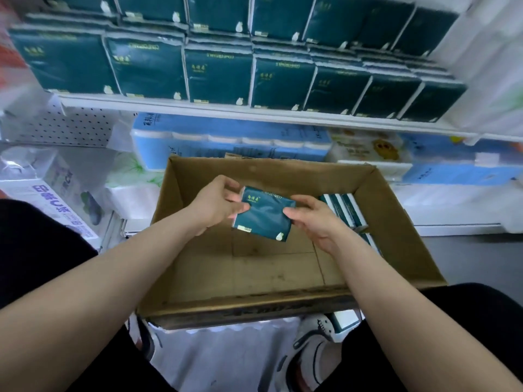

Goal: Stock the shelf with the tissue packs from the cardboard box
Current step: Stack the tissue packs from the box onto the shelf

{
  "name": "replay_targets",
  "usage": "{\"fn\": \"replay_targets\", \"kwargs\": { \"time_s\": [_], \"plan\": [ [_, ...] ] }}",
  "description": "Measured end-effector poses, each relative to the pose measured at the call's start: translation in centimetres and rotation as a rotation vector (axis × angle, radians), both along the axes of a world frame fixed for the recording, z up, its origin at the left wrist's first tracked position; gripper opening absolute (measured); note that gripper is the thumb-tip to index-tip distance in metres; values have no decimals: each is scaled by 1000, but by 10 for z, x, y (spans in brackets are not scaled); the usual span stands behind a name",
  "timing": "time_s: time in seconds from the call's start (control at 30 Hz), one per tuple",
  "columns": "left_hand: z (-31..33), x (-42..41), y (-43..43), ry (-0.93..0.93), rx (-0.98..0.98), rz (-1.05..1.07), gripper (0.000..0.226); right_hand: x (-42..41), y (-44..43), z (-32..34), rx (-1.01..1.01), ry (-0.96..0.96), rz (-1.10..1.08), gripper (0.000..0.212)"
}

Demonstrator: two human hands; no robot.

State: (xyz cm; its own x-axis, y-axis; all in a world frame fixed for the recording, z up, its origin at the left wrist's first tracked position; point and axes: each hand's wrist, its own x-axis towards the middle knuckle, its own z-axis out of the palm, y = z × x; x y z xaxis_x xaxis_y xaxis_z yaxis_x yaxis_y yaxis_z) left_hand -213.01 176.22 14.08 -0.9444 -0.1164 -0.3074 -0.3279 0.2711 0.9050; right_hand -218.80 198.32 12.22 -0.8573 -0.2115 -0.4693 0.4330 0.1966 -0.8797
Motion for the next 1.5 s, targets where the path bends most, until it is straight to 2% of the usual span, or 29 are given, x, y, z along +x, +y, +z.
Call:
{"fn": "replay_targets", "kwargs": {
  "time_s": [0.3, 0.5, 0.63, 1.0, 1.1, 1.23, 1.33, 1.5],
  "plan": [
    [85, -61, 53, 376, -180, 19, 24, -59, 49, 93, -75, 371, -155, 28],
    [151, -122, 86, 564, -66, -2, 31, -116, 78, 176, -55, 615, -209, 26],
    [179, -164, 102, 638, -110, -52, 41, -154, 91, 209, 62, 760, -209, 28],
    [188, -248, 138, 617, -181, -131, 65, -249, 99, 227, 286, 975, -277, 29],
    [185, -265, 140, 617, -208, -136, 63, -271, 95, 227, 321, 993, -282, 30],
    [179, -281, 137, 605, -264, -132, 46, -297, 84, 219, 372, 992, -254, 30],
    [175, -287, 135, 576, -291, -152, 53, -308, 79, 206, 405, 978, -226, 37],
    [176, -290, 138, 563, -360, -164, 57, -311, 83, 202, 331, 923, -195, 50]
  ]
}}
